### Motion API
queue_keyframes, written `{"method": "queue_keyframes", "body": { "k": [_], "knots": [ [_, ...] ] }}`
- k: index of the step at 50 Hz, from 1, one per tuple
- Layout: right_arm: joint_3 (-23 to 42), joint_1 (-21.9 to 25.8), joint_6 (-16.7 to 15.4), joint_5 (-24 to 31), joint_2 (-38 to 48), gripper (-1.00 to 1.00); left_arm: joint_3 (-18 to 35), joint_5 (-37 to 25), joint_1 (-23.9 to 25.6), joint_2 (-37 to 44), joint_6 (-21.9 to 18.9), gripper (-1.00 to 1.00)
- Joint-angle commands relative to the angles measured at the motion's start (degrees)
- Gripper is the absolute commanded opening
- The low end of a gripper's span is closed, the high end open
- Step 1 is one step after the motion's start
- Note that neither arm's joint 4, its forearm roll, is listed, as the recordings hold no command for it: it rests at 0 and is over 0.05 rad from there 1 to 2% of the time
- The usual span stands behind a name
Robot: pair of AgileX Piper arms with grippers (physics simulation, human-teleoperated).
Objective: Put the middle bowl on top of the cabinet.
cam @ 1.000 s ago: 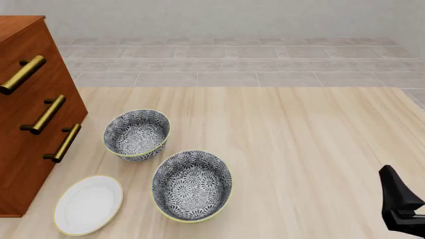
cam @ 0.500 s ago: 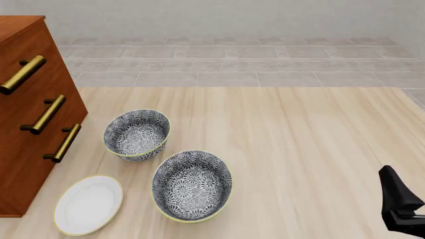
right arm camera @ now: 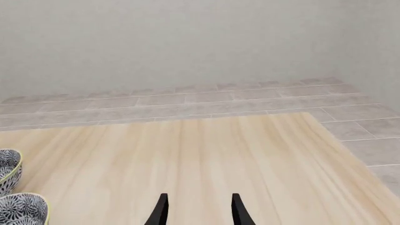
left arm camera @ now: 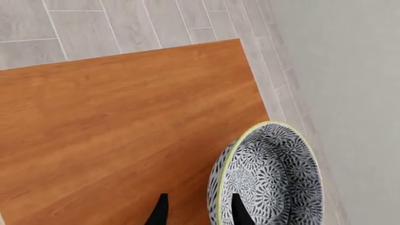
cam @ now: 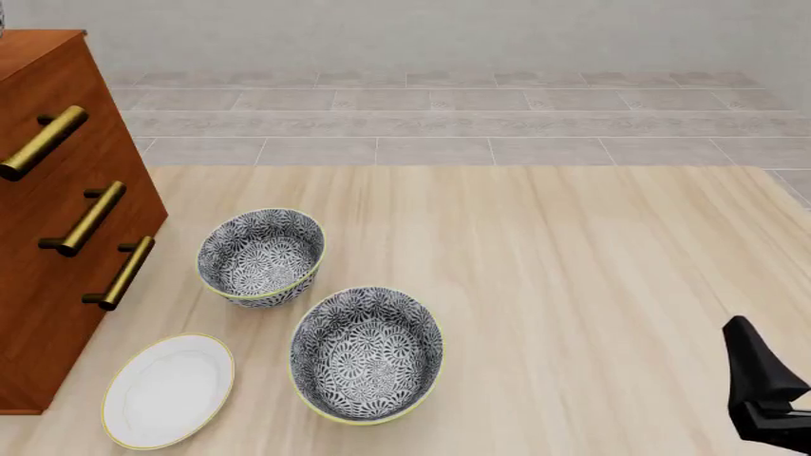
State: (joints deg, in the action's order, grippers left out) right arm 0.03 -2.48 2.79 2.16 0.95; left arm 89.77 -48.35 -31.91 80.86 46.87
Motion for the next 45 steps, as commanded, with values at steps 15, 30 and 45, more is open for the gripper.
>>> {"method": "queue_keyframes", "body": {
  "k": [15,30,45],
  "knots": [
    [-0.02,-0.05,-0.36,-0.49,0.36,1.0,-3.85,2.51,0.17,-7.31,2.2,1.0],
    [-0.02,-0.04,-0.48,-0.29,0.18,1.0,-6.16,3.36,0.68,-12.85,4.12,1.0],
    [-0.03,-0.23,-0.21,0.62,-0.54,1.0,-7.98,4.6,2.67,-17.64,5.07,1.0]
  ]
}}
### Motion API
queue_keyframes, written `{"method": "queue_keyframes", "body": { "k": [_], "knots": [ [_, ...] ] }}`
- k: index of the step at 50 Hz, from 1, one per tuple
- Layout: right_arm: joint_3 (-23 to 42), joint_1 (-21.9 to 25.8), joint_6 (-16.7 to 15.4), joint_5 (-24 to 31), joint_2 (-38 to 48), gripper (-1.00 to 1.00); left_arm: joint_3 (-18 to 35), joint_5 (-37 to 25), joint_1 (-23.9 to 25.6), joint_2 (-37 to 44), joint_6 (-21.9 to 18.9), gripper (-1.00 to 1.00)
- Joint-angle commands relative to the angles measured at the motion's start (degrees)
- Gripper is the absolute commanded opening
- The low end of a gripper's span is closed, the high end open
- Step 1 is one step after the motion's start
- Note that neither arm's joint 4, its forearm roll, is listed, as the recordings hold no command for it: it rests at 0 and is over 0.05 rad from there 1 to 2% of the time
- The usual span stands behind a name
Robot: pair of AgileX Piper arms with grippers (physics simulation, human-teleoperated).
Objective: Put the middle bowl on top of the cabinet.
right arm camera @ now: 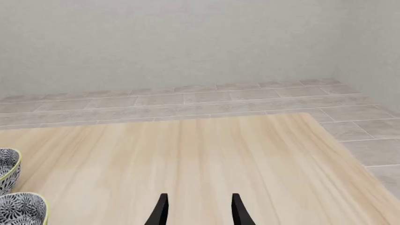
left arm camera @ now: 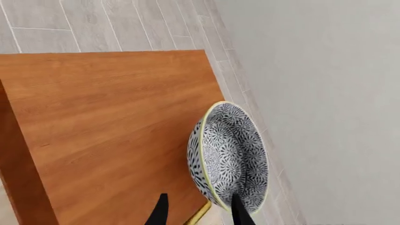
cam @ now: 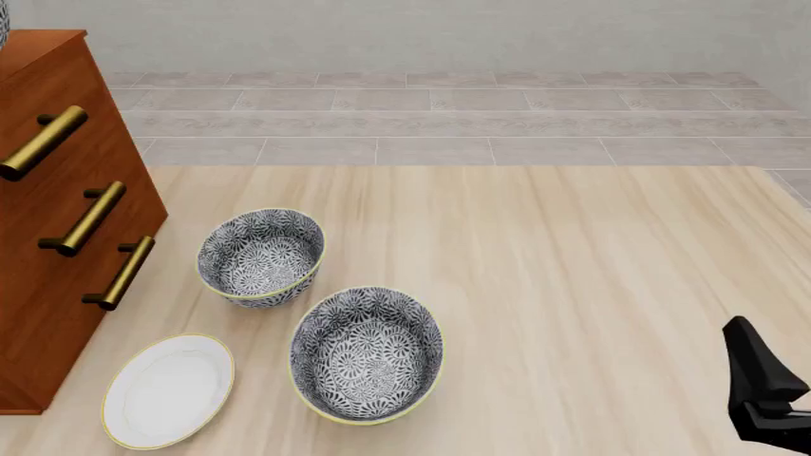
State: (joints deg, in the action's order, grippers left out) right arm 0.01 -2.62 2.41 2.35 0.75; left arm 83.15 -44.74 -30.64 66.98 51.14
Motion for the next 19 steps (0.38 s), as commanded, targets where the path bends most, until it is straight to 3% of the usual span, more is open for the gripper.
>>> {"method": "queue_keyframes", "body": {
  "k": [1,4,19],
  "knots": [
    [0.05,-0.14,0.19,0.09,0.12,1.0,-1.49,1.01,1.72,-4.15,0.9,1.0],
    [0.04,-0.24,0.3,0.13,0.06,1.0,-2.27,2.14,5.3,-7.18,1.74,1.0],
    [0.02,-0.29,0.27,0.4,0.04,1.0,-2.27,2.14,5.3,-7.18,1.74,1.0]
  ]
}}
